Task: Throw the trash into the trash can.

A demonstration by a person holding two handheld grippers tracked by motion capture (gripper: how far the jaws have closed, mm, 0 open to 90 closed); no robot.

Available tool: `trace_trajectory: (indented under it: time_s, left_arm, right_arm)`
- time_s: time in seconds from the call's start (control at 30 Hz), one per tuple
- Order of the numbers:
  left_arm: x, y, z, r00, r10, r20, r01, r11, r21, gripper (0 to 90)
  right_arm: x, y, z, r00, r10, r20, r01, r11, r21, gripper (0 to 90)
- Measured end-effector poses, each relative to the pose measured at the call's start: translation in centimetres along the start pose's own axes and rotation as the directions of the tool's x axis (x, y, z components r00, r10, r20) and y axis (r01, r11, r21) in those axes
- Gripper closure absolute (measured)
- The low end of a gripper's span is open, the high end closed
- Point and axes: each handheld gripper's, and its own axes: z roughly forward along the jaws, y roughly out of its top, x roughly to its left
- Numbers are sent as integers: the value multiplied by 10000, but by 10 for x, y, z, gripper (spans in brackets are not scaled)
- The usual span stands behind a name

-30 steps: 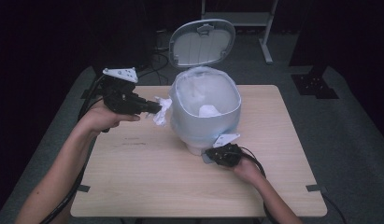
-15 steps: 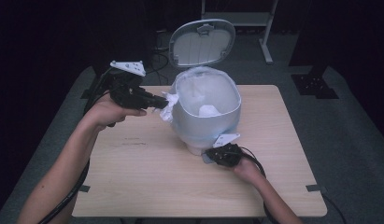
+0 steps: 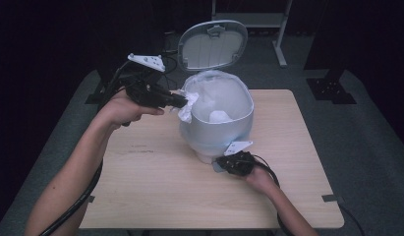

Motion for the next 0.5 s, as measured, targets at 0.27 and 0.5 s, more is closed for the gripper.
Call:
trace_trajectory:
  time_s: [0.27,0.5]
  left_arm:
    - [3,14,11,10000,26,-21,-26,10000,86,862]
    - [11,20,22,9999,-156,-18,156,9998,124,862]
  right_arm:
    - [0,0,0,10000,34,-30,-34,10000,-34,794]
    - [-1,-1,0,10000,-29,-60,29,10000,-53,794]
